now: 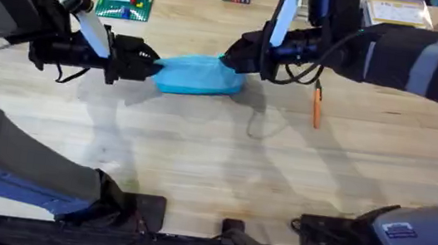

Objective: Unzip the bag, pick up the pens from the table one at a time and place them inside, then zip the bag closed.

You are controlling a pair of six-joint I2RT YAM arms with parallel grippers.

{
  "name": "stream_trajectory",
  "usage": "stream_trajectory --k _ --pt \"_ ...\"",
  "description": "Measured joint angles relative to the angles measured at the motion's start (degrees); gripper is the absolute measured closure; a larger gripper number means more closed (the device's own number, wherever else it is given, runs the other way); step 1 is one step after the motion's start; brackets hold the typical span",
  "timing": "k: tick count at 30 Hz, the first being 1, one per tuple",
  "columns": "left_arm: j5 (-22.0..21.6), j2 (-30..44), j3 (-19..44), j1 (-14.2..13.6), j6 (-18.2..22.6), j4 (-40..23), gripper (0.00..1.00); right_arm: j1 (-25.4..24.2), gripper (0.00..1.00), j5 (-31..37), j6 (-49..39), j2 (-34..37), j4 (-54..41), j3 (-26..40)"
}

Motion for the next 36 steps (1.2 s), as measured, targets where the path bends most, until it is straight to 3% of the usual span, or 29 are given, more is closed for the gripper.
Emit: stream_trajectory --k 36 --pt "0.01 0.0 0.0 0.0 0.0 0.02 0.959 9.73 0.971 2.38 0.02 7.79 15.92 0.44"
